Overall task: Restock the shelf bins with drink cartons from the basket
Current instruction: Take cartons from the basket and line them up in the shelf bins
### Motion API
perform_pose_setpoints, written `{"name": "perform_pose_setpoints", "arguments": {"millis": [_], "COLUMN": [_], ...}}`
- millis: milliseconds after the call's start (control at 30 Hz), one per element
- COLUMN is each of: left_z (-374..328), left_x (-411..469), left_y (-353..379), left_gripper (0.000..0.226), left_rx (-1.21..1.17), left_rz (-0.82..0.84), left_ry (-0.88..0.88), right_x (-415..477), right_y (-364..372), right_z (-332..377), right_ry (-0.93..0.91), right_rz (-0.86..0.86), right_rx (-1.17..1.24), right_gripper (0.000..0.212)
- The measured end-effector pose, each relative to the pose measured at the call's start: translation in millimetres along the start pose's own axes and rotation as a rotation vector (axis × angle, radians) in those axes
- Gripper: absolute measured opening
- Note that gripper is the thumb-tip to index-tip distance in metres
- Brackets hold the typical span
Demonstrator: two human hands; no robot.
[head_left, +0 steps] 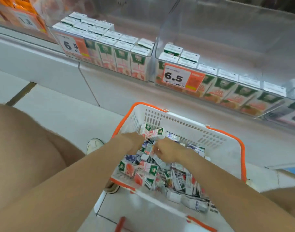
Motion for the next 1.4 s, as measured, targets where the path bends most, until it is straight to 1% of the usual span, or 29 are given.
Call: {"name": "perform_pose_setpoints", "arguments": {"millis": [33, 133, 200, 267, 333, 400, 600, 633, 700, 767, 833, 867, 900, 933, 967, 1000, 1067, 1133, 1200, 1267, 1333, 1400], "left_z": [-2, -7, -8, -9, -8, -7, -12, -10, -1, 5, 6, 6, 6, 7, 7, 8, 8, 5, -1, -5, -7, -8], "left_x": [6, 23, 33, 40, 47, 51, 50, 48, 43, 32, 18, 11, 3, -4, -15, -21, -42, -68, -97, -124, -149, -165], "left_y": [9, 34, 50, 62, 69, 73, 67, 64, 57, 46, 27, 18, 9, 2, -6, -12, -26, -42, -60, -77, -93, -105], "left_gripper": [0.033, 0.048, 0.055, 0.060, 0.057, 0.049, 0.020, 0.020, 0.033, 0.043, 0.046, 0.049, 0.053, 0.056, 0.058, 0.056, 0.044, 0.033, 0.028, 0.028, 0.032, 0.039], "left_rx": [0.014, 0.021, 0.020, 0.004, -0.002, -0.009, -0.091, -0.114, -0.199, -0.288, -0.399, -0.437, -0.475, -0.516, -0.564, -0.620, -0.752, -0.891, -0.981, -0.973, -0.947, -0.948], "left_rz": [0.050, 0.181, 0.214, 0.233, 0.216, 0.178, 0.174, 0.132, 0.053, -0.007, -0.035, -0.044, -0.055, -0.068, -0.091, -0.123, -0.172, -0.194, -0.219, -0.274, -0.333, -0.377], "left_ry": [0.006, 0.061, 0.092, 0.092, 0.092, 0.086, 0.061, 0.058, 0.069, 0.112, 0.140, 0.146, 0.153, 0.155, 0.170, 0.183, 0.205, 0.244, 0.327, 0.413, 0.468, 0.520], "right_x": [5, 11, 11, 9, 7, 5, 0, -2, -11, -23, -38, -47, -57, -68, -81, -91, -111, -135, -159, -182, -200, -215], "right_y": [12, 41, 53, 61, 68, 74, 64, 57, 41, 21, -2, -16, -30, -42, -55, -66, -87, -110, -131, -147, -160, -173], "right_z": [1, 7, 14, 21, 25, 28, 28, 26, 20, 12, 7, 6, 6, 6, 7, 8, 11, 18, 28, 35, 39, 40], "right_ry": [-0.006, -0.053, -0.079, -0.064, -0.039, -0.012, 0.044, 0.046, 0.050, 0.060, 0.095, 0.106, 0.102, 0.086, 0.063, 0.043, 0.021, -0.001, -0.049, -0.071, -0.084, -0.078], "right_rz": [0.052, 0.211, 0.250, 0.246, 0.242, 0.230, 0.223, 0.209, 0.195, 0.159, 0.100, 0.048, -0.013, -0.063, -0.108, -0.139, -0.224, -0.341, -0.434, -0.495, -0.537, -0.580], "right_rx": [0.025, 0.112, 0.174, 0.188, 0.162, 0.181, 0.275, 0.291, 0.315, 0.342, 0.404, 0.436, 0.454, 0.466, 0.472, 0.479, 0.460, 0.322, 0.234, 0.280, 0.396, 0.488], "right_gripper": [0.021, 0.028, 0.035, 0.043, 0.053, 0.060, 0.058, 0.058, 0.054, 0.045, 0.025, 0.025, 0.030, 0.029, 0.024, 0.020, 0.017, 0.021, 0.027, 0.024, 0.014, 0.009]}}
Point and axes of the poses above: each hand's wrist, its own x-axis towards the middle knuckle, its own y-axis out of the palm, z = x × y, the point moved 2 cm from there along x, towards the middle knuckle, and after that the axes turned 5 degrees about z, right-handed, at the moved point
